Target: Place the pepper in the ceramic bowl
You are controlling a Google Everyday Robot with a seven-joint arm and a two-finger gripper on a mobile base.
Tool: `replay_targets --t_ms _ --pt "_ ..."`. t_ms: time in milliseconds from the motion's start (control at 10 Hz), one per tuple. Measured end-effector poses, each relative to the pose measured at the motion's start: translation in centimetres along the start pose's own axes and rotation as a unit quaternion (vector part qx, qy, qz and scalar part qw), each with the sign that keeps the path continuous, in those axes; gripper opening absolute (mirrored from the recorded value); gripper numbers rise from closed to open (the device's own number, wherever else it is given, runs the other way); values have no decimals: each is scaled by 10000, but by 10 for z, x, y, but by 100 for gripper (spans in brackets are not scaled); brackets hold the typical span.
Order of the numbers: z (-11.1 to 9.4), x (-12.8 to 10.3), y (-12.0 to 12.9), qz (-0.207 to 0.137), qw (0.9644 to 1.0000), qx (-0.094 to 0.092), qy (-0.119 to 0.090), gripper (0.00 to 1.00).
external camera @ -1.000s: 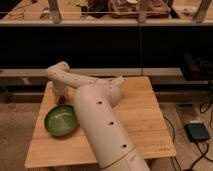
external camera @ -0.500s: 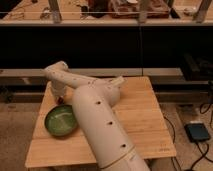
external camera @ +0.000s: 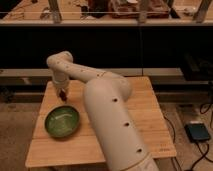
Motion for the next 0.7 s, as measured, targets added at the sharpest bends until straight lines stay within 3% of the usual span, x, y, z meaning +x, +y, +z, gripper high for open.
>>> replay_targets --t_ms 200,400,700 --pt "-24 -20 15 38 9999 108 82 17" --pt "-25 -33 10 -80 9998 164 46 19" --pt "-12 -72 -12 -329 9994 128 -19 40"
